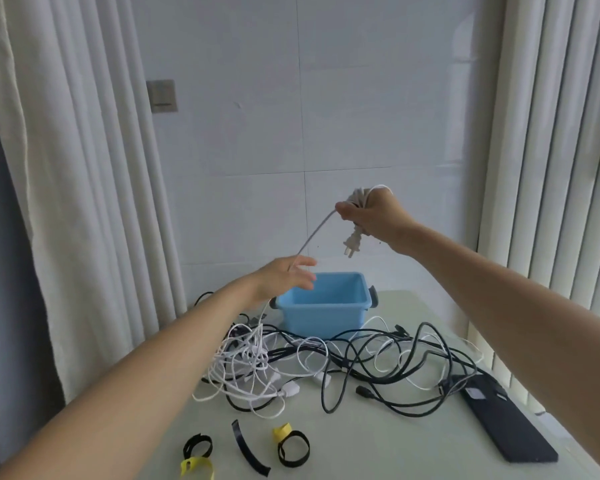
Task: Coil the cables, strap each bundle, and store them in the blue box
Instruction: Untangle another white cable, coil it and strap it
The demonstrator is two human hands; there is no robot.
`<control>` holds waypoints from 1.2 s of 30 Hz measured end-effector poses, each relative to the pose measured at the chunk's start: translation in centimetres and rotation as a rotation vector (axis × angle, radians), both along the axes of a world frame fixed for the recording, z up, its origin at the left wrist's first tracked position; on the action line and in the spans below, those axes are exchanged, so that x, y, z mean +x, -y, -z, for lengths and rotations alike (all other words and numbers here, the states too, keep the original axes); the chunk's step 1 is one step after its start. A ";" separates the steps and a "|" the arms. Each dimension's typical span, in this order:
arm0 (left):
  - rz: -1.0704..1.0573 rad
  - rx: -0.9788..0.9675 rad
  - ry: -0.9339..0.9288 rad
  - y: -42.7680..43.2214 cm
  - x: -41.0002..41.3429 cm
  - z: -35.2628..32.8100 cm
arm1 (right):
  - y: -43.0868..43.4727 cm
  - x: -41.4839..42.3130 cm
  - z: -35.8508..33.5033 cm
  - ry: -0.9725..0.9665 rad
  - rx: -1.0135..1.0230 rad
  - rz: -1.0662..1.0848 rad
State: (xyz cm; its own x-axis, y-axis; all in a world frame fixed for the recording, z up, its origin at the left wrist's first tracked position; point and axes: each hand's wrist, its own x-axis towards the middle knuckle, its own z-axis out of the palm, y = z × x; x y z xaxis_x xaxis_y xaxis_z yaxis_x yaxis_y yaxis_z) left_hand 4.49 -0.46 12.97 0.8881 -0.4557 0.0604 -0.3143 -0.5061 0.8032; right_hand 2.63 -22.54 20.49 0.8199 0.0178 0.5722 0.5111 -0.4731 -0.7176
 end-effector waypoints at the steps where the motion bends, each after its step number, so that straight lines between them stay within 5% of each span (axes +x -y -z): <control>1: 0.017 -0.010 -0.024 0.3 0.0 0.7 | -0.1 0.0 0.1 0.008 -0.007 0.008; 13: -0.056 -0.380 -0.210 -6.2 1.1 6.7 | 4.8 0.3 7.9 -0.290 0.123 -0.017; 20: -0.307 -0.673 0.045 -3.5 2.3 5.5 | 4.1 -0.6 15.0 -0.624 -0.023 -0.468; 24: -0.464 -0.780 0.132 -0.7 2.2 6.6 | 1.7 -1.7 17.6 -0.686 0.179 -0.727; 28: -0.534 -0.646 0.181 0.8 1.3 10.4 | 0.6 -2.8 18.4 -0.662 0.532 -0.978; 33: -0.296 -0.292 0.127 1.4 -0.2 13.8 | 1.1 -1.5 18.0 -0.506 1.209 -1.106; 36: -0.124 -0.193 0.050 1.8 -1.8 14.9 | 2.2 -0.6 17.9 -0.475 1.525 -0.990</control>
